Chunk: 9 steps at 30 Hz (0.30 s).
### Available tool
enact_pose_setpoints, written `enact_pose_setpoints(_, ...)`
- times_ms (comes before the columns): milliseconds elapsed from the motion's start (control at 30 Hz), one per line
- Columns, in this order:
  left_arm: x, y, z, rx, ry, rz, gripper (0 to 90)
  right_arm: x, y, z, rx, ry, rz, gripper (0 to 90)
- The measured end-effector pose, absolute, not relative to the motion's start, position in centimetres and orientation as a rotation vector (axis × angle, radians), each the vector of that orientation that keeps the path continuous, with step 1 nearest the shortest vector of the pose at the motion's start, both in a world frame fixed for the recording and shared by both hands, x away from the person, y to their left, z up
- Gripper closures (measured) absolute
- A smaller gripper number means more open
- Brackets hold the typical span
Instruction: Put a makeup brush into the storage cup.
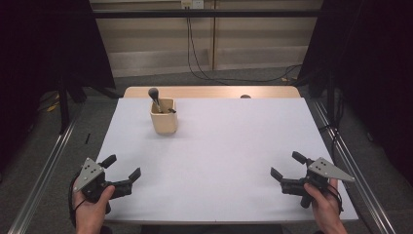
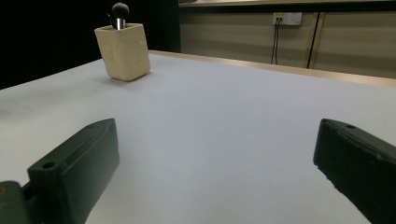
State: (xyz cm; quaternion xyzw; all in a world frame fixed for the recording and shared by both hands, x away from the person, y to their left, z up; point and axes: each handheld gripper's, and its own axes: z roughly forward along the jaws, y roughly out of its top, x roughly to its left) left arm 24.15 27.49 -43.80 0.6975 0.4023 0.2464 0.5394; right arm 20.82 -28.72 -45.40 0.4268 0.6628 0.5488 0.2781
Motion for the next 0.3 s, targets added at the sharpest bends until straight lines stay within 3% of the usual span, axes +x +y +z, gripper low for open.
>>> enact_pose_setpoints(300,24.3,27.29,-43.79,1.666,0.945,0.579,2.0,20.78,-28.76,-45.37,1.139,1.78,1.476,0.0)
